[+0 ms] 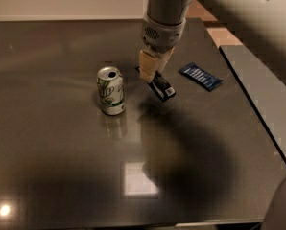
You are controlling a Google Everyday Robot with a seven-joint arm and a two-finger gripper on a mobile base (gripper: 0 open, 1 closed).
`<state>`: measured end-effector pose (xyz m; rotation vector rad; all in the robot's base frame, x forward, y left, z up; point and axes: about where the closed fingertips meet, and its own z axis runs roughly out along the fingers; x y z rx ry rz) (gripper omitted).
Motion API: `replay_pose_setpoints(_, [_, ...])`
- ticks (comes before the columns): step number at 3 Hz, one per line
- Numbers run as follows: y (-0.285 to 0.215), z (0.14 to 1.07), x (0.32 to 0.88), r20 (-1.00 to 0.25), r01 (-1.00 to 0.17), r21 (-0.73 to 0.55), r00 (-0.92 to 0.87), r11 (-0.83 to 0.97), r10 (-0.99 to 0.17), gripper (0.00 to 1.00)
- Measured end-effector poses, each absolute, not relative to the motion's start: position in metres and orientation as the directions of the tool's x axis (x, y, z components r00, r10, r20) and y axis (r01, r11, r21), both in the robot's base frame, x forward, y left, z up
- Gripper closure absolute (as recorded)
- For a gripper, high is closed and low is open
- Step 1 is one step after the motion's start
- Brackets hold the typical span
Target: Move rxbar chocolate near 7up can
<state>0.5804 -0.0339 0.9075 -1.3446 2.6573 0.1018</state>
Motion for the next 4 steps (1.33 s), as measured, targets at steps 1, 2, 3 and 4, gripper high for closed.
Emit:
replay_pose_setpoints(1, [-0.0189,0.9048,0.5770,-0.178,-0.822,0.011,-0.561,0.569,-0.808,0.35])
replay_pose_setpoints(2, [-0.0124,0.9036,0.5726,-0.182,-0.836,0.035,-0.544,0.547,-0.819,0.13])
replay_pose_setpoints(3, [-0.0093,0.9038,0.5758,-0.197,-0.836,0.029,-0.542,0.548,-0.817,0.00])
replay_pose_setpoints(4, [-0.0090,0.9039,0.5762,-0.199,-0.836,0.028,-0.542,0.548,-0.817,0.00])
